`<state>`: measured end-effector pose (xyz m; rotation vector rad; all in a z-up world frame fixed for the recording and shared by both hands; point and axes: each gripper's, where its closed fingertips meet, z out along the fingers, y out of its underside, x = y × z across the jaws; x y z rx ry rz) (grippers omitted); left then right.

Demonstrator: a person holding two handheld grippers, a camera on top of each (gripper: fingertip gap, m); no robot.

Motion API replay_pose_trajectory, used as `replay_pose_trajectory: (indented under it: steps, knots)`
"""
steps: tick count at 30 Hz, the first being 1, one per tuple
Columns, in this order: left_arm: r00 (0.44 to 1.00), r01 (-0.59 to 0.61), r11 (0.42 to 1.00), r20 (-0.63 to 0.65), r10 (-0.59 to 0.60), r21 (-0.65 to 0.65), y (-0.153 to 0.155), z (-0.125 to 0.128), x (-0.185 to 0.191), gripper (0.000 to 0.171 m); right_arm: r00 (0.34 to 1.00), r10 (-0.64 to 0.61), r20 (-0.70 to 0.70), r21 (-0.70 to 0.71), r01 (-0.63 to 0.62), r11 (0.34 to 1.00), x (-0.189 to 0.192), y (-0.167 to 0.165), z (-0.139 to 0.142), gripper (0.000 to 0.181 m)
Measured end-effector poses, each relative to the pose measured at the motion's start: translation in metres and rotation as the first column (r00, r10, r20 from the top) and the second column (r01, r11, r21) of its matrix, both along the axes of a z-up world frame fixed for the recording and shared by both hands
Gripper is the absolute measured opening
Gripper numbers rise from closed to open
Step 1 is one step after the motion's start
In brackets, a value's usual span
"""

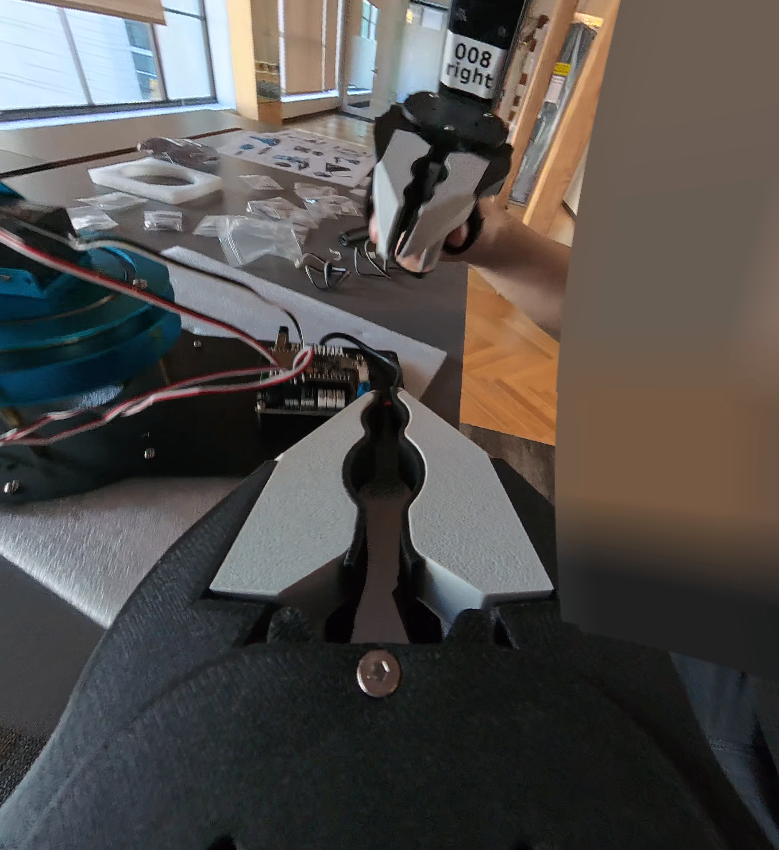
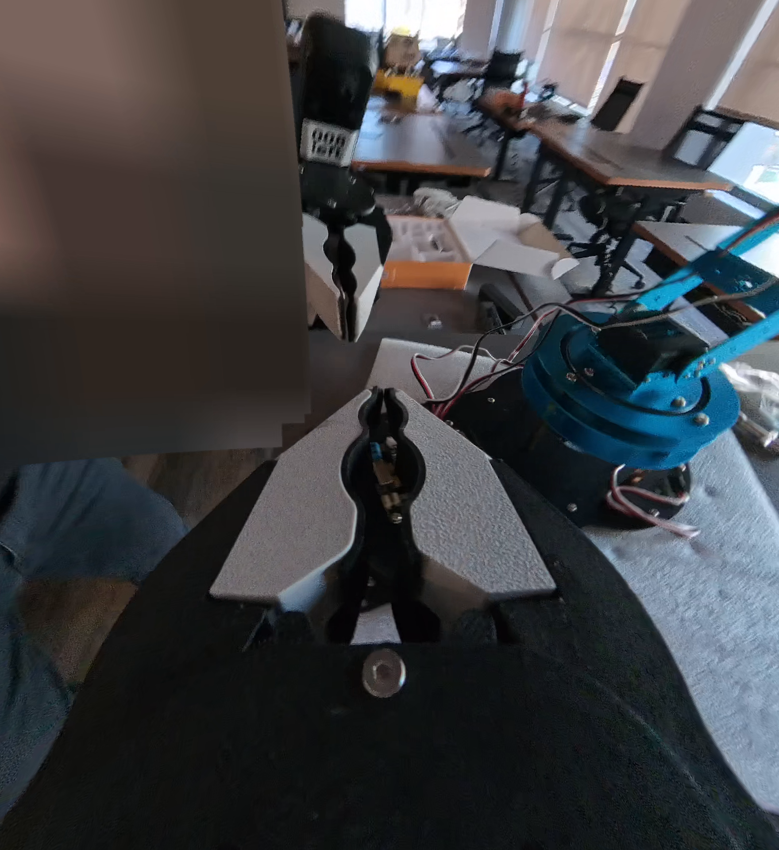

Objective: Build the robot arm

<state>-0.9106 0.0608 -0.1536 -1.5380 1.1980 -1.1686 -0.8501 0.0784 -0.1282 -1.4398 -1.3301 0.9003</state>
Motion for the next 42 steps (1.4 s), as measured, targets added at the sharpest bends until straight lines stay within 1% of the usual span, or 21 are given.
replay_pose_trajectory:
  steps: [1, 2, 3, 5, 7, 8, 10, 11, 13, 15, 17, 20, 22, 24, 27, 30, 33, 38, 42]
  knots:
    - [1.0, -0.025, 1.0, -0.016, 0.025, 0.008, 0.004, -0.002, 0.003, 0.001, 0.999, 0.034, 0.034, 0.037, -0.036, 0.999, -0.003, 0.006, -0.003, 0.0]
    - [0.996, -0.075, 0.997, -0.043, 0.076, 0.024, 0.012, -0.007, 0.004, 0.003, 0.996, 0.076, 0.05, 0.056, -0.079, 0.995, -0.006, 0.012, -0.004, 0.0]
    - [0.989, -0.13, 0.99, -0.07, 0.133, 0.047, 0.021, -0.012, 0.005, 0.007, 0.991, 0.126, 0.053, 0.04, -0.128, 0.991, -0.01, 0.017, -0.006, 0.0]
    - [0.965, -0.222, 0.97, -0.119, 0.233, 0.093, 0.033, -0.023, 0.004, 0.008, 0.969, 0.239, 0.056, -0.036, -0.237, 0.971, -0.02, 0.02, -0.01, 0.001]
    - [0.934, -0.306, 0.943, -0.151, 0.324, 0.127, 0.038, -0.028, 0.001, 0.008, 0.952, 0.287, 0.106, -0.081, -0.279, 0.957, -0.026, 0.026, -0.022, 0.008]
    - [0.923, -0.333, 0.932, -0.154, 0.353, 0.145, 0.038, -0.027, 0.002, 0.008, 0.942, 0.312, 0.125, -0.076, -0.305, 0.949, -0.03, 0.025, -0.027, 0.008]
    - [0.901, -0.357, 0.918, -0.194, 0.387, 0.172, 0.036, -0.028, 0.005, 0.006, 0.938, 0.298, 0.177, -0.015, -0.3, 0.954, -0.035, 0.031, -0.036, 0.006]
    - [0.889, -0.358, 0.915, -0.23, 0.395, 0.188, 0.035, -0.032, 0.007, 0.006, 0.932, 0.315, 0.18, 0.011, -0.322, 0.947, -0.036, 0.029, -0.037, 0.003]
    - [0.87, -0.355, 0.907, -0.277, 0.409, 0.225, 0.036, -0.038, 0.011, 0.005, 0.925, 0.337, 0.176, 0.016, -0.345, 0.939, -0.035, 0.027, -0.037, 0.002]
    - [0.851, -0.357, 0.906, -0.32, 0.416, 0.229, 0.036, -0.043, 0.013, 0.003, 0.924, 0.34, 0.175, 0.028, -0.35, 0.936, -0.032, 0.029, -0.036, 0.0]
    - [0.846, -0.356, 0.909, -0.337, 0.412, 0.218, 0.036, -0.046, 0.014, 0.003, 0.926, 0.319, 0.201, 0.035, -0.332, 0.943, -0.028, 0.035, -0.04, 0.0]
    - [0.863, -0.37, 0.905, -0.284, 0.418, 0.209, 0.037, -0.041, 0.015, 0.0, 0.936, 0.295, 0.192, 0.029, -0.306, 0.952, -0.024, 0.038, -0.045, 0.0]
    - [0.882, -0.369, 0.914, -0.246, 0.401, 0.166, 0.036, -0.037, 0.018, 0.0, 0.938, 0.274, 0.213, 0.051, -0.291, 0.955, -0.023, 0.04, -0.048, 0.0]
    - [0.883, -0.385, 0.912, -0.23, 0.409, 0.142, 0.04, -0.037, 0.019, 0.0, 0.947, 0.253, 0.199, 0.067, -0.271, 0.96, -0.024, 0.041, -0.046, 0.0]
    - [0.882, -0.4, 0.909, -0.218, 0.417, 0.121, 0.045, -0.038, 0.02, 0.0, 0.945, 0.27, 0.183, 0.036, -0.28, 0.959, -0.027, 0.037, -0.044, 0.0]
    - [0.898, -0.381, 0.92, -0.2, 0.392, 0.094, 0.044, -0.036, 0.024, 0.004, 0.933, 0.273, 0.236, 0.06, -0.294, 0.954, -0.028, 0.038, -0.049, 0.001]
    - [0.907, -0.368, 0.924, -0.181, 0.381, 0.101, 0.044, -0.032, 0.027, 0.005, 0.934, 0.266, 0.241, 0.076, -0.291, 0.954, -0.031, 0.039, -0.048, 0.002]
    - [0.909, -0.329, 0.931, -0.216, 0.357, 0.156, 0.046, -0.036, 0.029, 0.007, 0.925, 0.281, 0.257, 0.071, -0.308, 0.949, -0.032, 0.036, -0.052, 0.002]
    - [0.918, -0.317, 0.939, -0.207, 0.339, 0.13, 0.048, -0.037, 0.029, 0.007, 0.912, 0.289, 0.292, 0.082, -0.325, 0.942, -0.032, 0.035, -0.06, 0.003]
